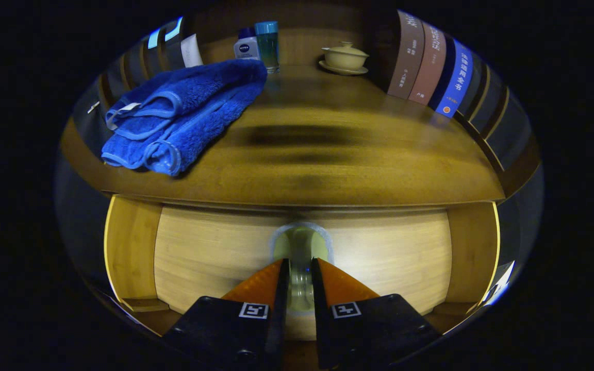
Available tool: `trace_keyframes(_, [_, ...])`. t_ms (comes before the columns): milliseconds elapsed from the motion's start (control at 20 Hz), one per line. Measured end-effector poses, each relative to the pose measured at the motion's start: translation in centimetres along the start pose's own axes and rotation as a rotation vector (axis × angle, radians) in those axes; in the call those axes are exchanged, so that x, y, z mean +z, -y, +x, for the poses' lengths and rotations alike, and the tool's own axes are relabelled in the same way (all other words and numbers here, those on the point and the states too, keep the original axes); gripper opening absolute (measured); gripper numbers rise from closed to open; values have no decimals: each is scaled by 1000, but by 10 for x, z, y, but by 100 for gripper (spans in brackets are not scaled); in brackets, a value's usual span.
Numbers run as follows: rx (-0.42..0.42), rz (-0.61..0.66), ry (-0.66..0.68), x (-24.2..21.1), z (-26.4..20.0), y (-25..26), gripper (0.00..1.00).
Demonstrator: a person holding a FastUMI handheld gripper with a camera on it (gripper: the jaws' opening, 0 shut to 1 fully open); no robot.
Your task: Pull open the drawer, take out the items inside it, and place them on the countertop above the cabinet.
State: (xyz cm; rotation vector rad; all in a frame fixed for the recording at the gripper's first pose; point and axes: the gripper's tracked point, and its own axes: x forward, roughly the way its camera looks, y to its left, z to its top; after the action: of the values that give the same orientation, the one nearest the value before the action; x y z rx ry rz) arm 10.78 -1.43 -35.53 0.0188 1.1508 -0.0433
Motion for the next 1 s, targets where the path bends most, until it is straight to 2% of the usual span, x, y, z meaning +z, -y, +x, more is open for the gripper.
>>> trace_keyframes(200, [21, 25, 95, 1, -35, 3, 29])
trace_keyframes(350, [17, 43, 91, 1, -35, 5, 29])
trace_keyframes(450, [30, 57, 64, 2, -20, 1, 9])
trace_keyframes(550, [49, 45, 45, 0, -10, -7, 10])
trace_keyframes(800, [30, 40, 21, -3, -5, -4, 58])
trace_keyframes(1000, [12, 23, -63, -13, 13, 0, 58])
